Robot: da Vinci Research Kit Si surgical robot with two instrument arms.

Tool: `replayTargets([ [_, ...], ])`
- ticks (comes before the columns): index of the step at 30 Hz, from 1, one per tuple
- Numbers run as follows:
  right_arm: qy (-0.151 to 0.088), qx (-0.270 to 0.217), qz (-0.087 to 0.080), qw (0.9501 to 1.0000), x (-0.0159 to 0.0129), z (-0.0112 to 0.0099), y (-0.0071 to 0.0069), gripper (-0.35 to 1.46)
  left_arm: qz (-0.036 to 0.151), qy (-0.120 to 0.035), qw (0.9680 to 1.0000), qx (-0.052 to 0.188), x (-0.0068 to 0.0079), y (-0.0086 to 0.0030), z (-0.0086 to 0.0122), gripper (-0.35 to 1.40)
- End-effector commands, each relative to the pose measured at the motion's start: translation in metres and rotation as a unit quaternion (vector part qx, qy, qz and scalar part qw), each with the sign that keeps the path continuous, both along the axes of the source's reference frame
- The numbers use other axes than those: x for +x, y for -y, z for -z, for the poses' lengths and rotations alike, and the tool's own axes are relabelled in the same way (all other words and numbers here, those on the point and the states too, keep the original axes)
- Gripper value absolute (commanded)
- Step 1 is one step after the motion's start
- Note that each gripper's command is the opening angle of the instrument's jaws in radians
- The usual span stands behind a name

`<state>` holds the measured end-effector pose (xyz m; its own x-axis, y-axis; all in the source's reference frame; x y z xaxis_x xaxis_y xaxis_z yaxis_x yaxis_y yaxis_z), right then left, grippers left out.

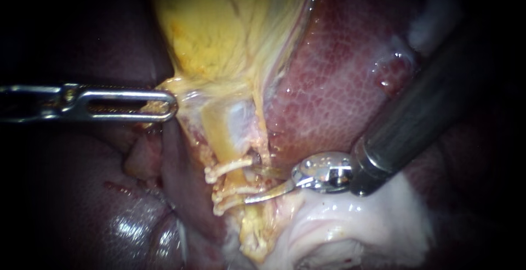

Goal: Go to the cutting position left tube

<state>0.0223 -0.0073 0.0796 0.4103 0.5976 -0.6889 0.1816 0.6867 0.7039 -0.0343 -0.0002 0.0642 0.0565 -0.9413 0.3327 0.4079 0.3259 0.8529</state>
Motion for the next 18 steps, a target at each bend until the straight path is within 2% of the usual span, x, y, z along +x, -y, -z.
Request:
replayTargets([
  [1,-0.004,0.002,-0.002,1.0000,0.0001,0.0002,-0.0002,1.43,0.000,0.000,1.0000,0.000,0.0000,0.0000,-0.0002,-0.35],
  [6,-0.014,0.018,-0.003,0.9997,0.0004,0.0005,-0.0007,1.43,-0.001,0.000,1.0000,-0.001,0.0001,-0.0003,-0.0009,-0.35],
  [9,-0.029,0.038,-0.001,0.9989,0.0005,0.0007,-0.0009,1.43,-0.001,0.000,1.0000,-0.001,0.0003,-0.0004,-0.0015,-0.35],
  [12,-0.037,0.053,0.007,0.9979,0.0009,0.0007,-0.0007,1.43,0.000,-0.001,1.0000,-0.002,0.0004,-0.0006,-0.0021,-0.35],
  [18,-0.048,0.078,0.034,0.9952,0.0019,0.0002,0.0000,1.40,0.000,-0.001,1.0000,-0.003,0.0004,-0.0009,-0.0032,-0.35],
])
